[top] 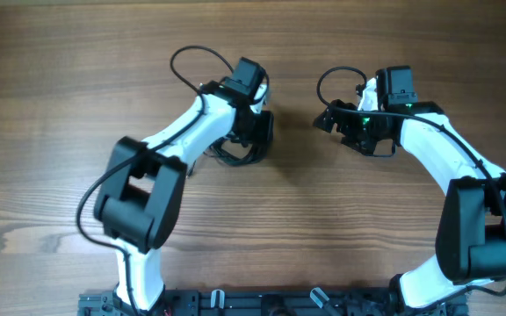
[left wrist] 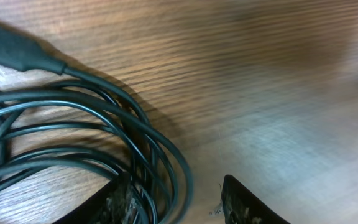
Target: Untangle cables
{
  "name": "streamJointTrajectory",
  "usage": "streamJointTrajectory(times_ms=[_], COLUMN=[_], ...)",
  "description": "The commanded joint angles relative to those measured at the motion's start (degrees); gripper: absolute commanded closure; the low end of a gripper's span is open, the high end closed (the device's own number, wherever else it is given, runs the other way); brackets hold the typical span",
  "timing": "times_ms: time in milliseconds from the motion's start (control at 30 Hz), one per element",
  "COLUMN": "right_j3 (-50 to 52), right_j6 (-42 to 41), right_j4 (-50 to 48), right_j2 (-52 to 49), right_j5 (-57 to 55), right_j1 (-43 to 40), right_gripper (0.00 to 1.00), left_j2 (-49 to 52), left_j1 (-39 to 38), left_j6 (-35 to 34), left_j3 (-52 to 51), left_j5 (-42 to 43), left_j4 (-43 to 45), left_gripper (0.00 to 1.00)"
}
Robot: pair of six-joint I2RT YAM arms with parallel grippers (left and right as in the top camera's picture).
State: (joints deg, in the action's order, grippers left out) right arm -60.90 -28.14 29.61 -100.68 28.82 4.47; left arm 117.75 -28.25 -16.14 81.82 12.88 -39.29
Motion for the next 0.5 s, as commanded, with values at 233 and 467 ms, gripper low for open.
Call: streamJointTrajectory(times_ms=[233,467], right_j3=[-0.5,-0.5], right_j6=[1.2,1.2], right_j4=[-0.2,-0.4], right_j2=[1.5,1.5], right_j5=[-2.3,-2.3], right_j1=[0.2,0.2], right_gripper=[0.07,0.07], left_j2=[2.1,1.7], left_j1=[-1.1,-1.2], left_j6=[-7.6,-9.2], left_j3=[-0.5,-0.4], left_j5=[-11.0,-11.1], left_j4=[-0.5,-3.8], left_gripper=[0.29,0.12])
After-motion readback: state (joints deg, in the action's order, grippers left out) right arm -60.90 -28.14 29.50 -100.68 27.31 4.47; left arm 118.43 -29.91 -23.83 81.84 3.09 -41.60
